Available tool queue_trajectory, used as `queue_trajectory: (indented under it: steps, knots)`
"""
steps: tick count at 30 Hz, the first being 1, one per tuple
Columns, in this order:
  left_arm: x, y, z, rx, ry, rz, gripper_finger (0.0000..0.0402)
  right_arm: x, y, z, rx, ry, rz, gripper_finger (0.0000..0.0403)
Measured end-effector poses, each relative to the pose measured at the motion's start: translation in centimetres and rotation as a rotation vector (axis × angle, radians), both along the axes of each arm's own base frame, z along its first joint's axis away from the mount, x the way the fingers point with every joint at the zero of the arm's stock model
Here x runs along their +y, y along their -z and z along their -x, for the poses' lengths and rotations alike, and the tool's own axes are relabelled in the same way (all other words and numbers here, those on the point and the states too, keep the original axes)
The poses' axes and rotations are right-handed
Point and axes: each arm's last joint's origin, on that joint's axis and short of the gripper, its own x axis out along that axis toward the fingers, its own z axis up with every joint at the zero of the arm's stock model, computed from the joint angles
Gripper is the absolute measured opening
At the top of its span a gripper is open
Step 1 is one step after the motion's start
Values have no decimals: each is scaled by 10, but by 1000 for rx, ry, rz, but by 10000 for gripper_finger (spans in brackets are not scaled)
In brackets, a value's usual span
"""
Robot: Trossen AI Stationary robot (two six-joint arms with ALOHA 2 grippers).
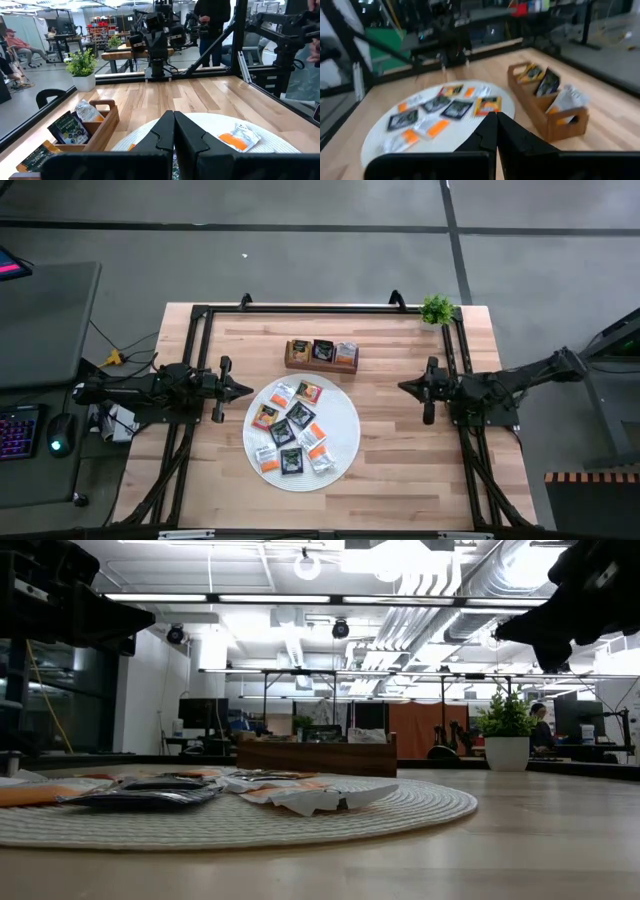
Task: Pick & Place Tea
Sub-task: Put the yellow tea bag into the left section of the wooden organizer
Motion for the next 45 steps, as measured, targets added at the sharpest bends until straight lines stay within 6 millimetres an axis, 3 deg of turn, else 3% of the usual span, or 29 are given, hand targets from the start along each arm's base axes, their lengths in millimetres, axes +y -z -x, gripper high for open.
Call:
queue_trajectory:
  steps: [8,16,23,37,45]
  knots:
    - [0,0,0,0,0,0,0,-14,2,1,-63,-32,41,0]
    - [0,0,0,0,0,0,0,-14,15,0,-132,-117,49,0]
    - [0,0,0,0,0,0,0,-13,14,1,-144,-203,104,0]
    - [0,0,0,0,0,0,0,-17,26,6,-26,-316,113,0]
    - [0,0,0,0,0,0,0,-19,28,6,-10,-235,58,0]
